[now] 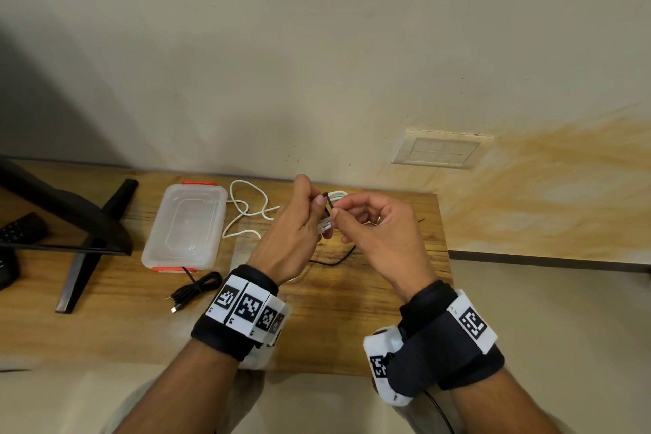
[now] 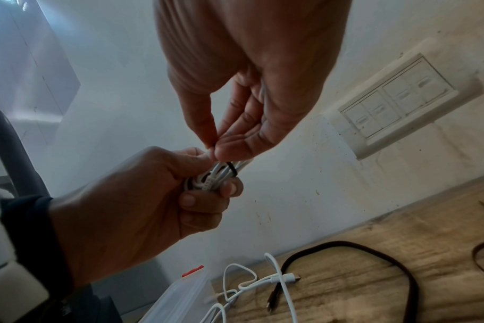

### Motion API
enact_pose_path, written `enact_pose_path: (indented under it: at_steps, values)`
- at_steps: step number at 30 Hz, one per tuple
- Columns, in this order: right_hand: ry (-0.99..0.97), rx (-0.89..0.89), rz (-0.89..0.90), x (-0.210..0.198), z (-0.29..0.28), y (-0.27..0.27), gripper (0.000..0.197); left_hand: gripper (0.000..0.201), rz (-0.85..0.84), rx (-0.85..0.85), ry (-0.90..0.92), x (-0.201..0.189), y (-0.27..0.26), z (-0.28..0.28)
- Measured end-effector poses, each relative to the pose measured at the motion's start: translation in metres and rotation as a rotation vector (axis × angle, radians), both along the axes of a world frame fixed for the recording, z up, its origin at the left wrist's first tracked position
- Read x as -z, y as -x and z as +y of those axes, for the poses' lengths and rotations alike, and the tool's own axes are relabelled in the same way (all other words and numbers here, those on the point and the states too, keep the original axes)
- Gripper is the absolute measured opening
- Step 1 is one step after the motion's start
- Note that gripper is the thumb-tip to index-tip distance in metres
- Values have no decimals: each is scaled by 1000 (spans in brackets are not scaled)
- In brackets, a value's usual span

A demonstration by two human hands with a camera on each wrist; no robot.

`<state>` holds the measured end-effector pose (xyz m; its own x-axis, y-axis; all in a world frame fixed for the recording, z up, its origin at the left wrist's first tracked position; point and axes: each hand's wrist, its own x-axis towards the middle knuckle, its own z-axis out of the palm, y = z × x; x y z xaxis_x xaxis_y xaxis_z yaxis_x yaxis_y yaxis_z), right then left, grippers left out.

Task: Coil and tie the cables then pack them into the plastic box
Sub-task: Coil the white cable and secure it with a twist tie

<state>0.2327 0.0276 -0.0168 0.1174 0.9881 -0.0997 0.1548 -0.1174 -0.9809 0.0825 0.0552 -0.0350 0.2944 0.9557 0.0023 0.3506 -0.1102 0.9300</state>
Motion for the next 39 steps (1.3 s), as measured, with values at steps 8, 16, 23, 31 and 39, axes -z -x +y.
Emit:
enact_pose_path:
  at_steps: [8, 16, 23, 31, 39]
  values:
    - [1, 12, 24, 1, 0, 1, 6, 17, 51, 15, -52, 2, -1, 2]
    - [-5, -2, 33, 1, 0, 1, 6, 18, 21, 2, -48, 5, 0, 3]
    - [-8, 1, 29, 2, 1, 0, 6, 18, 9, 3, -34, 4, -1, 2]
    - [-10, 9, -4, 3, 1, 1, 8, 19, -3, 8, -18, 3, 0, 1]
    - [-20, 3, -11, 2, 0, 1, 6, 18, 0, 6, -25, 2, 1, 1]
